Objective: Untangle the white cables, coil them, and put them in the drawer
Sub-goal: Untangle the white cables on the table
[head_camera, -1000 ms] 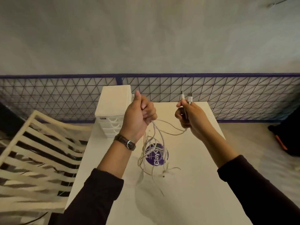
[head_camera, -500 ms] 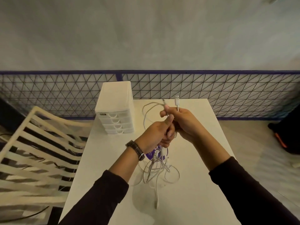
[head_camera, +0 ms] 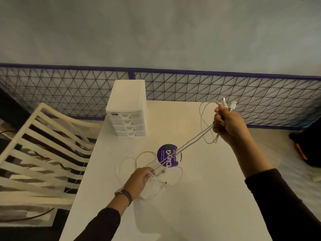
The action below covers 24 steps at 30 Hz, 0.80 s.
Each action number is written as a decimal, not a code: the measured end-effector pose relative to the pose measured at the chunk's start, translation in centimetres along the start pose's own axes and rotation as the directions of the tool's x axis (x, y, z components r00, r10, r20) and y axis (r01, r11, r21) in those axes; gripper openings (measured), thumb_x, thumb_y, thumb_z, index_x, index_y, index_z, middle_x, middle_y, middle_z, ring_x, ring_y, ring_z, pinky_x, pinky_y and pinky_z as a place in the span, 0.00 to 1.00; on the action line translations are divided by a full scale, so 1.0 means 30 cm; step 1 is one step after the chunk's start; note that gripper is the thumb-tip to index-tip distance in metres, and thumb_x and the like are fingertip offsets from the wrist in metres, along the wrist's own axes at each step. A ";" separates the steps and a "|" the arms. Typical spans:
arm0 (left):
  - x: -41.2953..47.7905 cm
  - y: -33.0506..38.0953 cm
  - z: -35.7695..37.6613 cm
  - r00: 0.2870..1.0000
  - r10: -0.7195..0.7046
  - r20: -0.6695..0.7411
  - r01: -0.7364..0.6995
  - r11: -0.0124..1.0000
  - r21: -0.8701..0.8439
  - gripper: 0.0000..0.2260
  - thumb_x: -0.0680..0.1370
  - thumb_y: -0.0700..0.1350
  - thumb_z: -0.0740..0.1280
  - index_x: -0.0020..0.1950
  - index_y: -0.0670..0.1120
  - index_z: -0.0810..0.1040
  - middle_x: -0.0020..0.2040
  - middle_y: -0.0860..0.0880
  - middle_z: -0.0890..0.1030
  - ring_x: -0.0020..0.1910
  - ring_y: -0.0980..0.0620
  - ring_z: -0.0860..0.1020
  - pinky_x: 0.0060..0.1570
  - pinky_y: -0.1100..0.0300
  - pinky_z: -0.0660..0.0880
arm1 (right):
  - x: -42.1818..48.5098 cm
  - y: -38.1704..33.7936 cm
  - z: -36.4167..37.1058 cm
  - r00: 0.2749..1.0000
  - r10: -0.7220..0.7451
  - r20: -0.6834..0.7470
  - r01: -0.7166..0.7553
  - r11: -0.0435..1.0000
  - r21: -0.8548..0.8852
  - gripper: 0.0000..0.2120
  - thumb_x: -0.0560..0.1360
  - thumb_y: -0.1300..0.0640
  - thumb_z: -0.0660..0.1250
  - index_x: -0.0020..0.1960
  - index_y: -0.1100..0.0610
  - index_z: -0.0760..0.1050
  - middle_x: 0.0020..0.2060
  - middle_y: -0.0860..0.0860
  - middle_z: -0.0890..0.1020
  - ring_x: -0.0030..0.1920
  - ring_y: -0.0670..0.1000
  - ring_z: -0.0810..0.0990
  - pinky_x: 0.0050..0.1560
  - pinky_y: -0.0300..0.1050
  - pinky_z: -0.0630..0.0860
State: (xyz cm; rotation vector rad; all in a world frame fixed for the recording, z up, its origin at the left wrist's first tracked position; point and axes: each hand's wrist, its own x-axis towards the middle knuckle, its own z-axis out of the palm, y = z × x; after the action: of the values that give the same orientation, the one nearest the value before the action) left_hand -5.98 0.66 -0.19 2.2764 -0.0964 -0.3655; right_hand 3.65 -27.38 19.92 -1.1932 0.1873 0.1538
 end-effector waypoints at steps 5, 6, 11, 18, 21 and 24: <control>0.033 0.101 -0.078 0.964 -0.219 -0.151 0.117 0.859 -0.498 0.08 0.74 0.34 0.68 0.42 0.48 0.76 0.36 0.55 0.81 0.32 0.64 0.78 0.38 0.67 0.76 | -0.013 0.013 -0.024 0.989 -0.066 -0.134 0.056 0.995 -0.083 0.14 0.82 0.51 0.51 0.44 0.55 0.69 0.19 0.47 0.70 0.18 0.44 0.60 0.21 0.34 0.56; 0.039 0.117 -0.098 0.959 -0.223 -0.176 0.098 0.840 -0.533 0.08 0.73 0.33 0.69 0.41 0.46 0.77 0.34 0.55 0.81 0.32 0.65 0.78 0.36 0.69 0.75 | -0.014 0.025 -0.035 0.983 -0.078 -0.167 0.058 0.991 -0.117 0.14 0.82 0.50 0.51 0.44 0.55 0.70 0.19 0.48 0.72 0.18 0.44 0.60 0.21 0.34 0.56; 0.033 0.125 -0.172 0.978 -0.101 -0.183 0.006 0.889 -0.459 0.10 0.72 0.33 0.70 0.40 0.49 0.81 0.35 0.58 0.82 0.36 0.63 0.78 0.44 0.70 0.74 | -0.020 0.045 -0.091 0.945 -0.084 -0.316 0.078 0.996 -0.030 0.14 0.82 0.51 0.53 0.42 0.55 0.70 0.17 0.47 0.71 0.18 0.44 0.66 0.24 0.37 0.62; 0.026 -0.008 -0.186 0.978 0.126 -0.168 -0.124 0.992 0.024 0.19 0.77 0.33 0.61 0.45 0.58 0.81 0.43 0.50 0.74 0.44 0.63 0.74 0.49 0.69 0.69 | -0.013 0.029 -0.110 0.951 -0.058 -0.302 0.101 0.987 0.127 0.14 0.82 0.54 0.52 0.41 0.56 0.68 0.17 0.46 0.68 0.18 0.43 0.66 0.23 0.32 0.65; 0.002 -0.039 -0.176 0.936 0.249 -0.250 -0.179 0.945 0.273 0.16 0.80 0.54 0.57 0.53 0.49 0.82 0.43 0.48 0.76 0.42 0.56 0.72 0.45 0.59 0.73 | 0.003 0.033 -0.132 0.952 -0.028 -0.305 0.105 0.965 0.239 0.14 0.82 0.54 0.51 0.40 0.56 0.68 0.19 0.46 0.70 0.20 0.42 0.68 0.23 0.31 0.67; -0.042 -0.095 -0.141 0.795 0.597 -0.112 -0.390 0.643 0.659 0.17 0.77 0.39 0.57 0.59 0.54 0.79 0.54 0.49 0.76 0.42 0.53 0.71 0.42 0.58 0.68 | 0.018 0.022 -0.181 0.945 -0.015 -0.325 0.127 0.936 0.327 0.15 0.82 0.55 0.50 0.39 0.56 0.67 0.20 0.47 0.72 0.22 0.43 0.70 0.25 0.32 0.67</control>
State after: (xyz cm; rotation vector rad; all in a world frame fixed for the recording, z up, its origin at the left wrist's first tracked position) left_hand -6.08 5.83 0.65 2.7671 -0.7722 0.4127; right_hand 3.68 -32.20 17.28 -0.8654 0.4365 -0.1364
